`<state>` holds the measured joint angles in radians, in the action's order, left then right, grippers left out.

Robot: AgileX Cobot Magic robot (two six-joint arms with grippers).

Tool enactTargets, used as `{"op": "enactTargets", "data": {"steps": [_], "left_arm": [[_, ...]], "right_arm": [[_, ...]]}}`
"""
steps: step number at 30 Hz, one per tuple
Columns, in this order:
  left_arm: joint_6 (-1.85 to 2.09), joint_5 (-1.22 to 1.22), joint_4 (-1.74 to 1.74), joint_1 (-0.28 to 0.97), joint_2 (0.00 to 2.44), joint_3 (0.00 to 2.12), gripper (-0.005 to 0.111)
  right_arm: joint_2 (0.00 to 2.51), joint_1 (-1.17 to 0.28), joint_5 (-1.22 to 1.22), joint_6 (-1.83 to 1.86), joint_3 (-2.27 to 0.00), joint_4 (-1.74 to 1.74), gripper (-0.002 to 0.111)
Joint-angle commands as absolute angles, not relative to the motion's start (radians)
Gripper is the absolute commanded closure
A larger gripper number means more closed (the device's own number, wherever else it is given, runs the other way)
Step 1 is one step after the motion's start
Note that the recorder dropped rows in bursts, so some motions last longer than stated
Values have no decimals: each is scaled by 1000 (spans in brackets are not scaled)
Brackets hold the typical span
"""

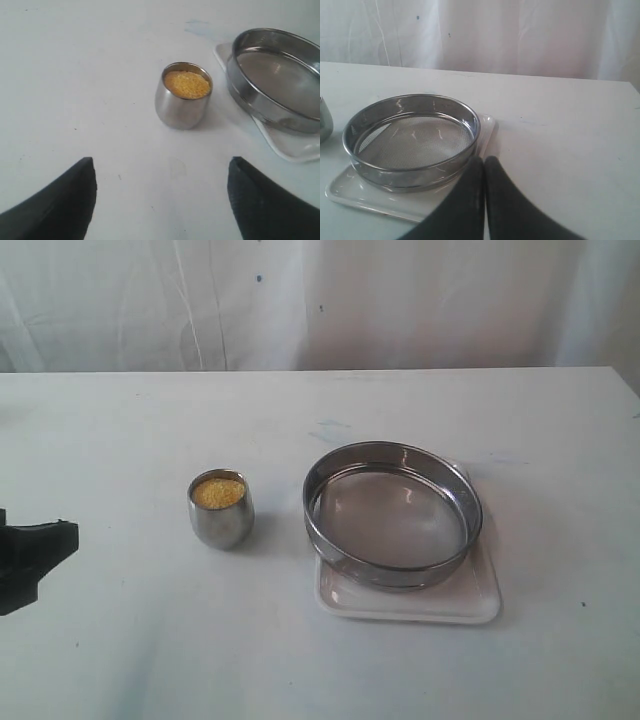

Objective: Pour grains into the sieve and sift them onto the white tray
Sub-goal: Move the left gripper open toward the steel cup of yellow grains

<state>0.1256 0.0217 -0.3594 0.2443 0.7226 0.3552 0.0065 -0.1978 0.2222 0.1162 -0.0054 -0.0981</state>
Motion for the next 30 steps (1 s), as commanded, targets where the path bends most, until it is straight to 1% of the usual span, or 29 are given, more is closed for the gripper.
{"op": "enactTargets", "data": {"steps": [1, 5, 8, 12, 18, 23, 27, 30], "left_arm": [[38, 179, -328, 270, 747, 299, 32], [-136, 252, -34, 366, 806, 300, 32], [-238, 329, 125, 414, 889, 300, 32], [-249, 411, 137, 420, 1017, 304, 32], [-187, 621, 139, 420, 1191, 304, 32], [-188, 628, 139, 420, 1261, 304, 32], [-192, 689, 139, 420, 1307, 304, 32], [-192, 738, 139, 420, 1352, 306, 29]], "right_arm": [[0, -201, 209, 117, 0, -100, 108], [0, -201, 209, 117, 0, -100, 108], [0, -201, 209, 117, 0, -100, 108], [0, -201, 209, 117, 0, -100, 108], [0, -201, 209, 117, 0, -100, 108], [0, -201, 209, 117, 0, -100, 108], [0, -201, 209, 117, 0, -100, 108], [0, -201, 209, 117, 0, -100, 108]]}}
